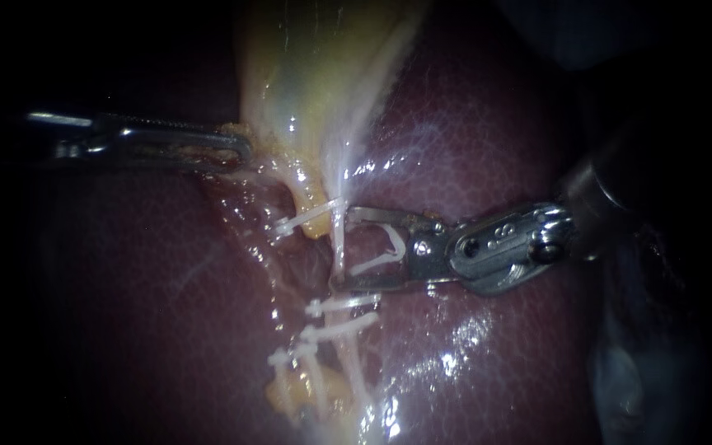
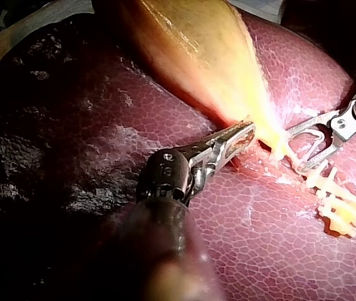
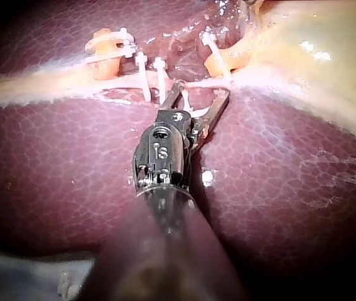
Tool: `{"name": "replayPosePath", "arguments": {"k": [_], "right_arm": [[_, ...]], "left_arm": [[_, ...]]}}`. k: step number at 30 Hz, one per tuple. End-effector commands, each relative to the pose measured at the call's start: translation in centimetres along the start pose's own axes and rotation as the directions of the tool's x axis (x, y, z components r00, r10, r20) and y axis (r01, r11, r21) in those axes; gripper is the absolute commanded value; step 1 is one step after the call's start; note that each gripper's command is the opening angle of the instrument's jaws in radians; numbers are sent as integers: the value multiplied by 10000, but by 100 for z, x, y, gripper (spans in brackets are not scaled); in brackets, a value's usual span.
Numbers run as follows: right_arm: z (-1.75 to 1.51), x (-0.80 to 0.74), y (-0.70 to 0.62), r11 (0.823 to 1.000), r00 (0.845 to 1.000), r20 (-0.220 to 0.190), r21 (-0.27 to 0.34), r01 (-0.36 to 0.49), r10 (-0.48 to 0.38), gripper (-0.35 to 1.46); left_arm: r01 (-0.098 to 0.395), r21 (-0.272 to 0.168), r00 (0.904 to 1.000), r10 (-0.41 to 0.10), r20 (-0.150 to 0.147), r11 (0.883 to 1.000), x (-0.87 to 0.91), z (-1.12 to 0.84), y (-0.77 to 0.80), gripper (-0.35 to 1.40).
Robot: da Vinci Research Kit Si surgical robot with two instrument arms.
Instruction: Clipping third clip right tube
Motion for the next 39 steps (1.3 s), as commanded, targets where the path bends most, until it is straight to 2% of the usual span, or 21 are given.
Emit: {"name": "replayPosePath", "arguments": {"k": [1, 5, 10, 15, 18, 22, 26, 32, 35, 37, 39], "right_arm": [[-1, 1, 0, 10000, 10000, -47, 22, -6, 7, 48], [-9, 7, -1, 9994, 9988, -433, 252, -230, 241, 48], [-32, 14, -4, 9913, 9922, -975, 1139, -661, 773, 48], [-52, 18, -1, 9729, 9742, -1541, 1882, -1347, 1647, 48], [-59, 16, 3, 9532, 9547, -1860, 2392, -1851, 2321, 48], [-71, 14, 12, 9157, 9203, -2246, 3223, -2402, 3204, 48], [-81, 14, 21, 8682, 8775, -2482, 4006, -2927, 4103, 48], [-74, 4, 26, 7803, 8170, -2295, 5098, -3622, 5291, 48], [-66, -5, 32, 7436, 7942, -2185, 5505, -3795, 5670, 48], [-60, -11, 37, 7275, 7872, -2117, 5699, -3821, 5792, 48], [-51, -19, 43, 6994, 7708, -2024, 5983, -3910, 6041, 49]], "left_arm": [[0, 3, 10000, 0, -1, 10000, 0, -1, 0, -35], [0, 10, 10000, 0, -3, 10000, 0, -2, 0, -35], [0, 17, 10000, 0, -5, 10000, 0, -3, 1, -35], [3, 18, 10000, -3, -5, 10000, 0, -3, 1, -35], [4, 18, 10000, -4, -5, 10000, 0, -3, 1, -35], [3, 24, 10000, -3, -7, 10000, 0, -4, 1, -35], [6, 29, 10000, -6, -8, 10000, -1, -4, 1, -35], [7, 30, 10000, -7, -8, 10000, -1, -4, 1, -35], [7, 30, 10000, -7, -8, 10000, -1, -4, 1, -35], [7, 30, 10000, -7, -8, 10000, -1, -4, 1, -35], [7, 30, 10000, -7, -8, 10000, -1, -4, 1, -35]]}}
